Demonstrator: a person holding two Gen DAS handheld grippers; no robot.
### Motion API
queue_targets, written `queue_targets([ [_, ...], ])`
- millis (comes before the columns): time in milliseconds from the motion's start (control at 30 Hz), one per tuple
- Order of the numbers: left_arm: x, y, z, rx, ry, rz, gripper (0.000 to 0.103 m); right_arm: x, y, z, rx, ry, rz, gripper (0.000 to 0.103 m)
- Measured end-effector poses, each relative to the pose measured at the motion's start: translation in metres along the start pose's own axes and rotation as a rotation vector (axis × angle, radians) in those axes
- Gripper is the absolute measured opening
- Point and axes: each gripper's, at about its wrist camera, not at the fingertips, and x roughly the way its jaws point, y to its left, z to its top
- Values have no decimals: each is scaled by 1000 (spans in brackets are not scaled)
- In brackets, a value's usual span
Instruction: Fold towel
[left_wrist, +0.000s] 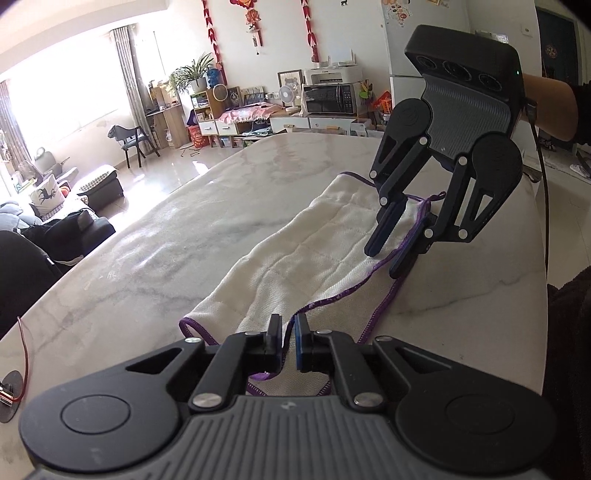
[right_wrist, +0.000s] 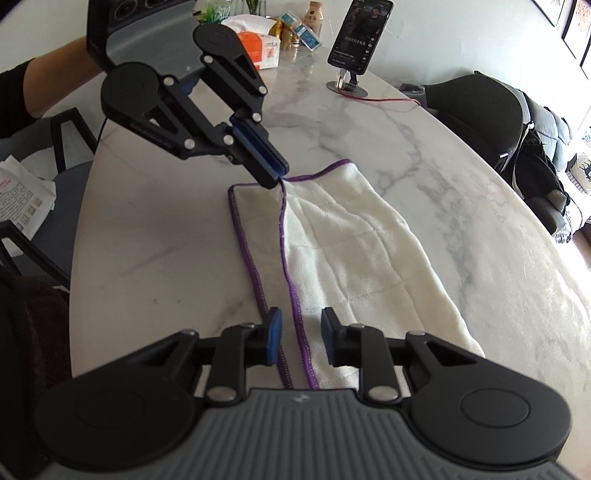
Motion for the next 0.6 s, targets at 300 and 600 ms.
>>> queue_targets([
  [300,-3,-6,-3,25,22,4,6,-4,1,3,-13,-13,-13,2],
  [600,3,-9,-13,47,78,15,7,-2,10,3,-41,-6,13,2],
])
